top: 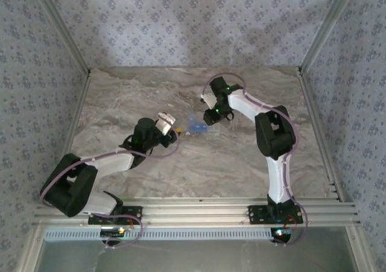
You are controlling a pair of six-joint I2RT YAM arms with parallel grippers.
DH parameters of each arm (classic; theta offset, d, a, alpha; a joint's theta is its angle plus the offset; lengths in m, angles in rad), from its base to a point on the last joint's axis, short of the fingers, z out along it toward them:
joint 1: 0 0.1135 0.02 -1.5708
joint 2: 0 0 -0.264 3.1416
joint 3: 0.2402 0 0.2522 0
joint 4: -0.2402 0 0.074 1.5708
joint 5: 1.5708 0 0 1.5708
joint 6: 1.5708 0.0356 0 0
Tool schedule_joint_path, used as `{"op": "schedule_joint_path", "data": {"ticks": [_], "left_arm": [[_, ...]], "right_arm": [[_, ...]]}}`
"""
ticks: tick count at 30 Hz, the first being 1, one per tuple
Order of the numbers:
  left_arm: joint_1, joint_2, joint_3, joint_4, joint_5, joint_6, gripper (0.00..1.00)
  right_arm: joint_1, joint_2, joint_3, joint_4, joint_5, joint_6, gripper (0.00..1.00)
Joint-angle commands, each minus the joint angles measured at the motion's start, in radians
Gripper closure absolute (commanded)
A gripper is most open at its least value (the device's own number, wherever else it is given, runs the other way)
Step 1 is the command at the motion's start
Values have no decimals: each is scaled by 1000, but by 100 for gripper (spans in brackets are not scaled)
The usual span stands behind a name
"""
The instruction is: Sort the pills into containers
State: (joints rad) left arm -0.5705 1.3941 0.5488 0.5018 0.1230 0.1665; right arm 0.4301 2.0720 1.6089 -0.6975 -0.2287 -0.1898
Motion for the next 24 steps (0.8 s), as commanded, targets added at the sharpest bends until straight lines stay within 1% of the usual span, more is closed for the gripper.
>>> {"op": "schedule_joint_path", "data": {"ticks": [1, 5, 7, 10, 14, 16, 18, 21, 24], "left_arm": [[-15, 45, 84, -138, 31, 65, 88], [-18, 72, 105, -193, 15, 100, 88], [-17, 76, 129, -250, 11, 121, 89], [-20, 88, 167, -315, 56, 147, 88], [-28, 115, 247, -424, 44, 163, 88], [-32, 115, 274, -478, 18, 208, 88], [-33, 115, 308, -568, -8, 293, 89], [-30, 124, 316, -605, -42, 404, 89], [-8, 164, 344, -607, -34, 422, 88]], "right_arm": [[-26, -138, -80, 151, -96, 88, 100], [-22, -282, -227, 292, -56, 149, 100], [-27, -357, -315, 358, -52, 176, 100], [-31, -474, -458, 445, -41, 193, 100], [-24, -624, -637, 609, -17, 237, 100], [-18, -681, -714, 681, 4, 257, 100], [-15, -727, -790, 761, -13, 257, 100], [-14, -766, -846, 808, 1, 266, 100], [-13, -788, -858, 825, 5, 273, 100]]}}
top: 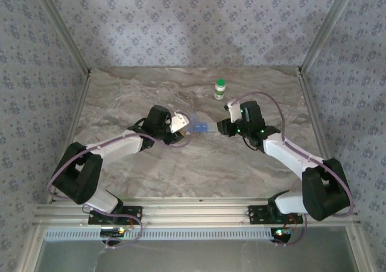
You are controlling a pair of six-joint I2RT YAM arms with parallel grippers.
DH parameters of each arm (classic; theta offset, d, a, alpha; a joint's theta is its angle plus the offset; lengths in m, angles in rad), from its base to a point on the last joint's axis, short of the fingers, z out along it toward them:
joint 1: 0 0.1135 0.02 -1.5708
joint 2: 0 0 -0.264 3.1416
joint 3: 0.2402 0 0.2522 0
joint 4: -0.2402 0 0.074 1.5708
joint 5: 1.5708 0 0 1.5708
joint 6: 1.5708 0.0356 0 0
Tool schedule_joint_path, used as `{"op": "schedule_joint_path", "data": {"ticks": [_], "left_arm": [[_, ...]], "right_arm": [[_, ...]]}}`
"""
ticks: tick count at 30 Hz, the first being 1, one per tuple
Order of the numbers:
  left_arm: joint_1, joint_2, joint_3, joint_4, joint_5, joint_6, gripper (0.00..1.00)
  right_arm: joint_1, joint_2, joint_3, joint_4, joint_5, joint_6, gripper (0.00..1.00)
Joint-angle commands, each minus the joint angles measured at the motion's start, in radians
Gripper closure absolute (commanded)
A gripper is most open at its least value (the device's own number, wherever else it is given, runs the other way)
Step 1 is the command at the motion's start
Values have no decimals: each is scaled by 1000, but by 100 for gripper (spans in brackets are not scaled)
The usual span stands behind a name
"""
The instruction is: Sort the pills into containers
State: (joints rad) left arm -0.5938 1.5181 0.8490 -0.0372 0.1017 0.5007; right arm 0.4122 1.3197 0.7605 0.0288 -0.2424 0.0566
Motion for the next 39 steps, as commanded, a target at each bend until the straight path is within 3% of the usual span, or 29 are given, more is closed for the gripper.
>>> {"op": "schedule_joint_path", "data": {"ticks": [1, 10, 25, 39], "left_arm": [[20, 58, 55, -69, -11, 91, 89], [49, 214, 172, -167, -11, 160, 89], [55, 290, 327, -398, -37, 307, 91], [52, 387, 480, -513, -68, 369, 92]], "right_arm": [[4, -40, -16, 109, 14, 27, 100], [-16, -47, -43, 159, -27, 68, 100], [-35, -28, -43, 163, -52, 81, 100], [-45, -21, -36, 153, -72, 92, 100]]}}
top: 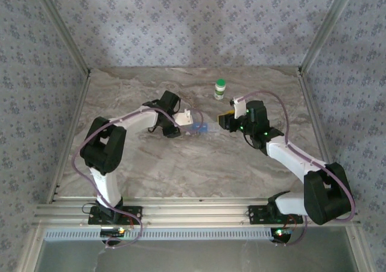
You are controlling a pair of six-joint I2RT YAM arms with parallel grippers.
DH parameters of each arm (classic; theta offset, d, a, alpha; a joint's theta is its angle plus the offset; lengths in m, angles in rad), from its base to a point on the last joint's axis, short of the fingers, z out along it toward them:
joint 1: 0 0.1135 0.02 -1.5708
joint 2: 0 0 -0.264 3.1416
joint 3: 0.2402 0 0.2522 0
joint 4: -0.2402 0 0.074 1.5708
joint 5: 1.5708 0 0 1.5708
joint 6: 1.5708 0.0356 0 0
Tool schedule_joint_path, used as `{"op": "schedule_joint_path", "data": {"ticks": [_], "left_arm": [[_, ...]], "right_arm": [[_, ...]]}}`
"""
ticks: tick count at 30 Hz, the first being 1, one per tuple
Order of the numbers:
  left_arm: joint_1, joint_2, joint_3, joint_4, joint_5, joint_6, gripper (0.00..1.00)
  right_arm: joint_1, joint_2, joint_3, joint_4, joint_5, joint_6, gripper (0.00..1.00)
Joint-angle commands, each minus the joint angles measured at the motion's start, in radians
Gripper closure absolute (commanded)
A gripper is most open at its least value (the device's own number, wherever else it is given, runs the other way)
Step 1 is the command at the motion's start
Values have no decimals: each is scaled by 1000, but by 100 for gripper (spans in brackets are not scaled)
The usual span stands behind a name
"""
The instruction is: Sort the pills into containers
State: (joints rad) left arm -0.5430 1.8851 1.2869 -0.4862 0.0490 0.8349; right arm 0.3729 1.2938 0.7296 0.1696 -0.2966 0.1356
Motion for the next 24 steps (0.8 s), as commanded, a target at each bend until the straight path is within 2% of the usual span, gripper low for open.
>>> {"op": "schedule_joint_path", "data": {"ticks": [1, 24], "left_arm": [[1, 24, 53, -71, -19, 39, 92], [-60, 73, 137, -150, -163, 122, 94]], "right_arm": [[-6, 6, -5, 12, -18, 13, 100], [-7, 40, -3, 22, -14, 21, 100]]}}
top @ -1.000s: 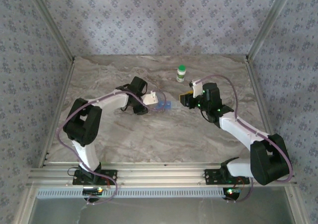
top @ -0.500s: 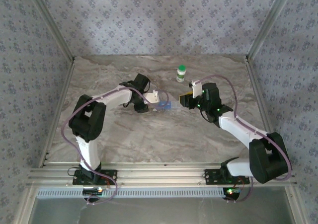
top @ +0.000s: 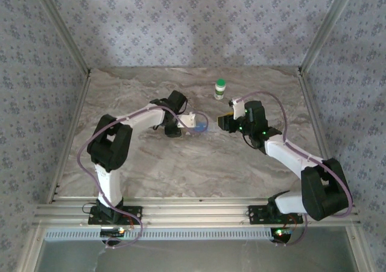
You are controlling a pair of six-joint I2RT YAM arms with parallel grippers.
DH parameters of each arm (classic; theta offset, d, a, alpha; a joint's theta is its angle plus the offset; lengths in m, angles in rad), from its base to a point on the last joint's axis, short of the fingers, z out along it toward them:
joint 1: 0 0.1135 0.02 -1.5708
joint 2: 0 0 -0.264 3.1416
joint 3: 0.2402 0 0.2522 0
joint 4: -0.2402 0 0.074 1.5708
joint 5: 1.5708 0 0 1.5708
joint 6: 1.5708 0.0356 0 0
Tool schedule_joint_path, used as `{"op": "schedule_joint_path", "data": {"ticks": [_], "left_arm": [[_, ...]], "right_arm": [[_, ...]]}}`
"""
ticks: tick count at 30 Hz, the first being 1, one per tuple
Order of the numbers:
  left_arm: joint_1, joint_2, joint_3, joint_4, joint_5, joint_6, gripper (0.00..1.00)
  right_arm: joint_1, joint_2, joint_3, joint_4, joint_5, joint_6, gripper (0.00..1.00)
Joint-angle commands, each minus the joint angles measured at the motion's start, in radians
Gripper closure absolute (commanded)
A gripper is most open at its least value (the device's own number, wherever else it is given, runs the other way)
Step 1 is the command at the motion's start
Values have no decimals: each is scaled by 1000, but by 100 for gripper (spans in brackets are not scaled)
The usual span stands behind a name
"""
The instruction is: Sort the pills into containers
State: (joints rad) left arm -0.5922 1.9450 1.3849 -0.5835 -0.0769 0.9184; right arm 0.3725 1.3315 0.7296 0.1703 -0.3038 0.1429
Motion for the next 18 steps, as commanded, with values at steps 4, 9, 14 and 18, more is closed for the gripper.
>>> {"op": "schedule_joint_path", "data": {"ticks": [4, 9, 14, 18], "left_arm": [[-27, 27, 57, -66, -110, 78, 94], [-39, 37, 84, -75, -173, 111, 94], [-54, 37, 91, -72, -215, 151, 94], [-71, 38, 81, -57, -258, 184, 94]], "right_arm": [[-7, 3, -3, 20, -7, 14, 100], [-7, 3, -3, 20, -9, 15, 100], [-7, 4, -2, 20, -11, 17, 100], [-7, 4, -1, 17, -14, 17, 100]]}}
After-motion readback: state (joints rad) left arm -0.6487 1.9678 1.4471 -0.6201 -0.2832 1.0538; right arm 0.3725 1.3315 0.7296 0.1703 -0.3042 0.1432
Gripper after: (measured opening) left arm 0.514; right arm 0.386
